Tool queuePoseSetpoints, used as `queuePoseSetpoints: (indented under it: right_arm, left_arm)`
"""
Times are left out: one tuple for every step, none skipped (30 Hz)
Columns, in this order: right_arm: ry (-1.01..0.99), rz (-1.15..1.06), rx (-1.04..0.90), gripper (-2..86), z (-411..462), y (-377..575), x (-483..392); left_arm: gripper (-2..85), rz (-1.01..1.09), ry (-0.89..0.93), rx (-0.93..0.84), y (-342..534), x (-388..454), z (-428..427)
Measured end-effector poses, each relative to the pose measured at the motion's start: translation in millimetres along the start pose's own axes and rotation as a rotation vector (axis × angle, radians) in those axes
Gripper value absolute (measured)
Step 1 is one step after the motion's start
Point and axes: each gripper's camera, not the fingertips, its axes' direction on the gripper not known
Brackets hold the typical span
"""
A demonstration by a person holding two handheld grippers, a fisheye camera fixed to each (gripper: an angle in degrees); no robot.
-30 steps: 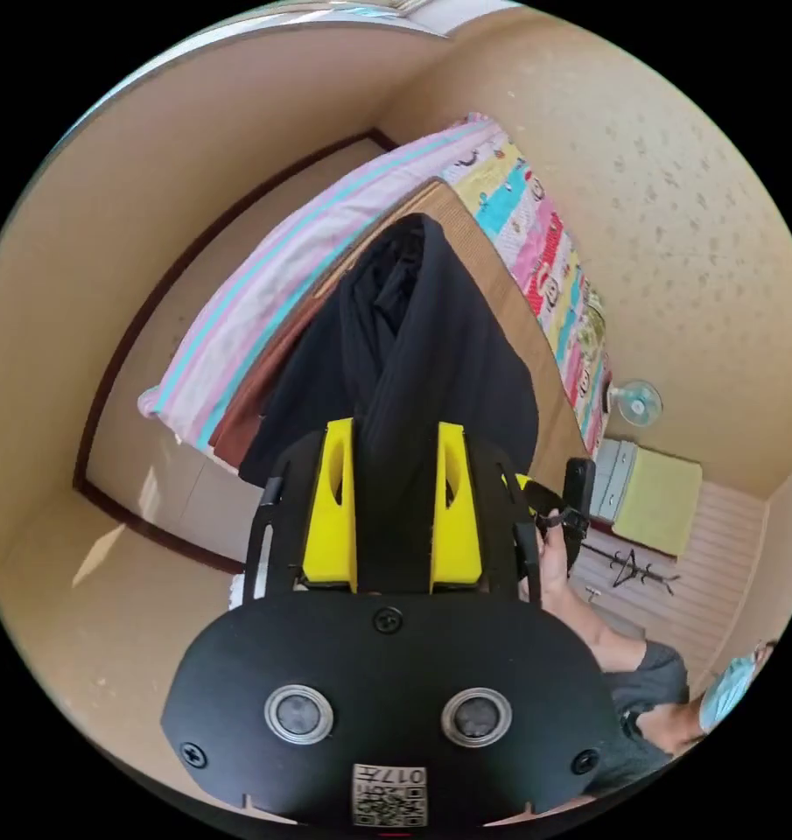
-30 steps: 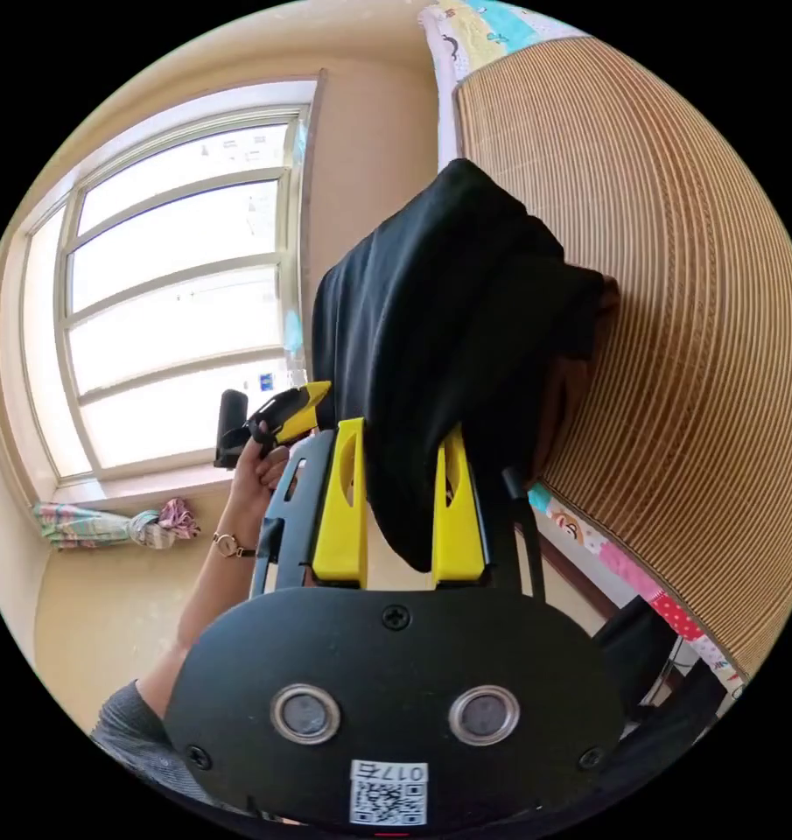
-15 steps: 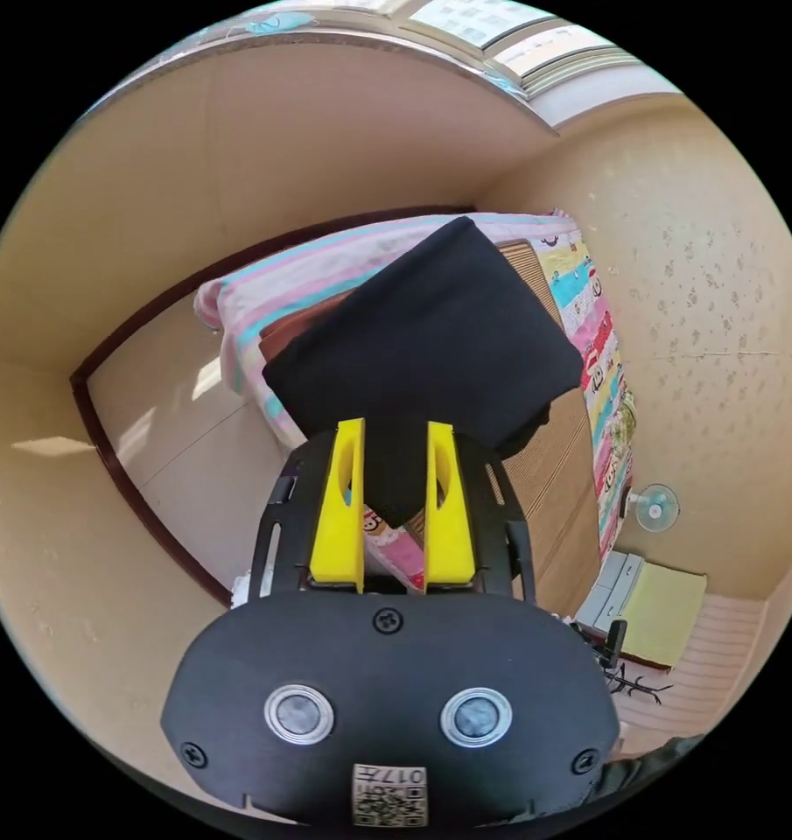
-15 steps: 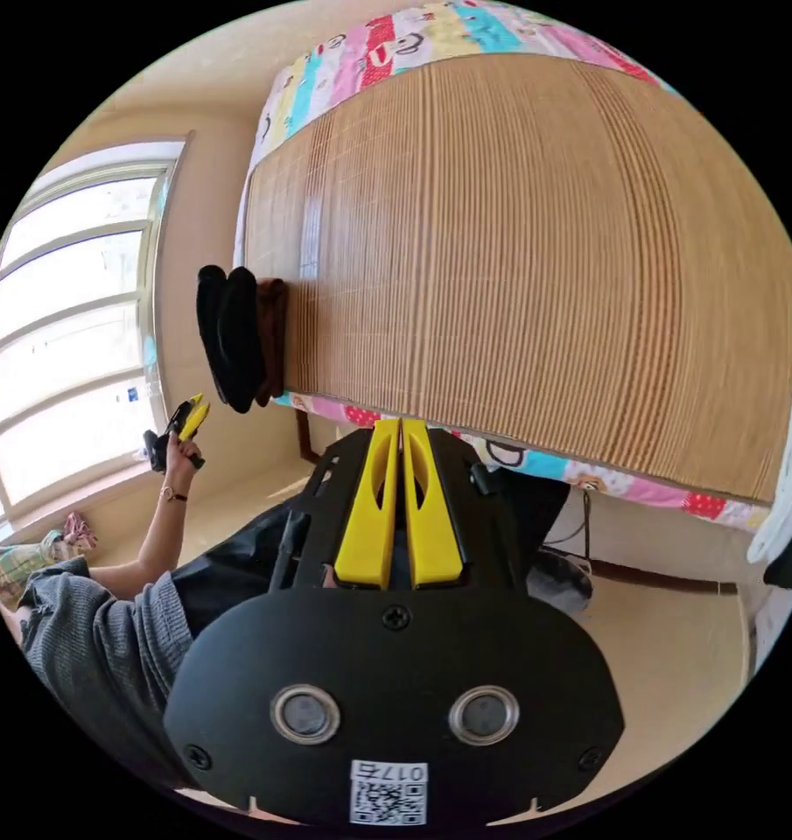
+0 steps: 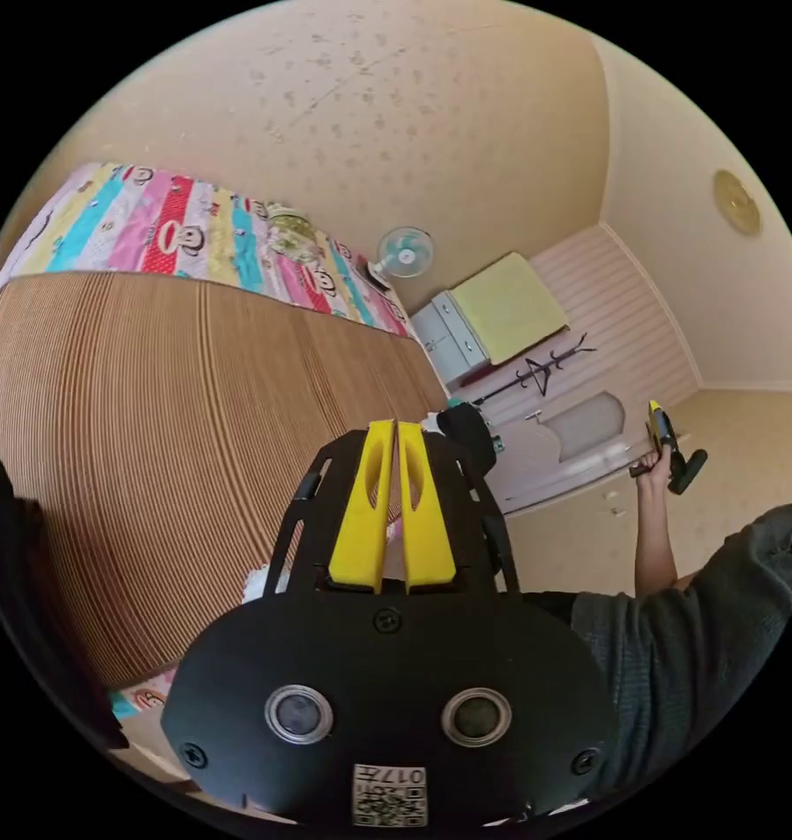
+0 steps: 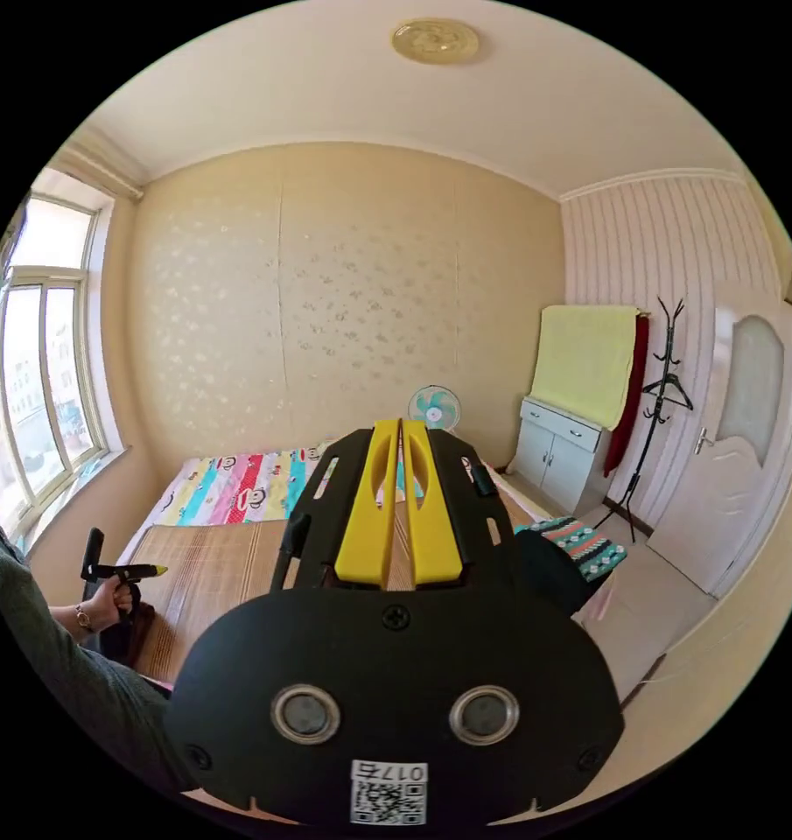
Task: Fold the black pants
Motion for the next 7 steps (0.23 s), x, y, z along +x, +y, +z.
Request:
queuePoseSetpoints:
  right_arm:
    - [0.103,-0.002,0.034,0.5,-14,6,11]
    - [0.154,0.015,0.058,0.5,-19,10,18]
    - [0.261,0.093,0.122,0.5,-27,19,36]
    - [0.324,0.174,0.158,0.6,-29,30,59]
    - [0.326,0.22,0.15,0.6,-27,34,74]
    - [0.278,0.308,0.085,0.6,-15,42,106]
    - [0.205,0.378,-0.033,0.7,8,48,141]
  left_arm:
    - [-1.0,0.073,0.037,-0.017,3,21,18]
    - [-1.0,0.123,0.07,-0.032,10,40,37]
    - [-1.0,0.139,0.082,-0.041,15,48,47]
    - [-1.0,0.161,0.101,-0.056,24,63,68]
    - [-1.0,0.174,0.112,-0.071,35,76,89]
    - [-1.0,0.179,0.115,-0.079,40,82,101]
    - [-1.0,0.182,0.119,-0.095,51,92,124]
